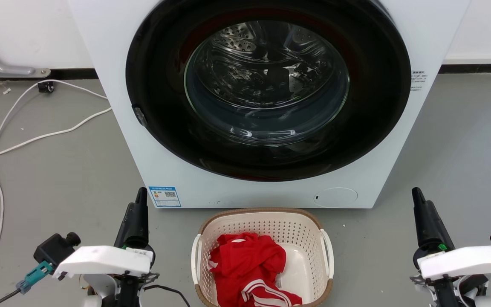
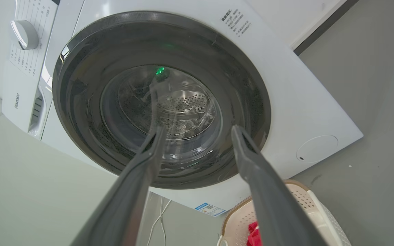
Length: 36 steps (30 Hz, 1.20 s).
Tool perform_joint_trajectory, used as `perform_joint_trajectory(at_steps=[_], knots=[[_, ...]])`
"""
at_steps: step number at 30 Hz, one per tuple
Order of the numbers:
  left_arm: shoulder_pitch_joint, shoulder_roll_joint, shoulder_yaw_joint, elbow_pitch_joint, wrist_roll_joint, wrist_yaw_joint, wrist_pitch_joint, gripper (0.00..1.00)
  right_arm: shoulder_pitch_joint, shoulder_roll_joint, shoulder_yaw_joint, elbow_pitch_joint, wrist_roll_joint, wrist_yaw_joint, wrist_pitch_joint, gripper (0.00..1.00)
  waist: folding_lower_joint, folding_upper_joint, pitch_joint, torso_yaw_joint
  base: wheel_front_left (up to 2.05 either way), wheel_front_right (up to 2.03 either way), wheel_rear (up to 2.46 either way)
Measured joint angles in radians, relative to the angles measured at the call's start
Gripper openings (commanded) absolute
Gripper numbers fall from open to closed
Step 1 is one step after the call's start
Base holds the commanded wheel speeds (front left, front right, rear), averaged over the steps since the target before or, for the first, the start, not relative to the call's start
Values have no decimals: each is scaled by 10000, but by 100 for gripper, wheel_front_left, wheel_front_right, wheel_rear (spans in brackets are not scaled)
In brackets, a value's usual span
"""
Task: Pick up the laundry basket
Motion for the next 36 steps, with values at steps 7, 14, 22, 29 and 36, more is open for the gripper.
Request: perform_joint_trajectory(at_steps=[7, 14, 22, 29, 36], knots=[[-61, 4, -305, -86, 1544, 144, -257, 100, 80, 2, 203, -15, -1588, 0, -253, 100, 0, 0, -12, 17, 0, 0, 0], [-76, 4, -550, -105, 2807, 345, -453, 100, 87, 0, 360, -92, -2790, 2, -470, 100, 0, 0, -24, 28, 0, 0, 0], [-103, 4, -759, -146, 3839, 485, -683, 100, 102, 0, 502, -105, -4008, 2, -702, 100, 0, 0, -23, 59, 0, 0, 0], [-160, 6, -871, -146, 4713, 604, -872, 100, 118, 0, 560, -90, -4974, 2, -872, 100, 0, 0, -32, 85, 0, 0, 0], [-164, 8, -947, -113, 5453, 709, -1032, 100, 120, 0, 558, 46, -5914, 2, -1045, 100, 0, 0, -53, 98, 0, 0, 0]])
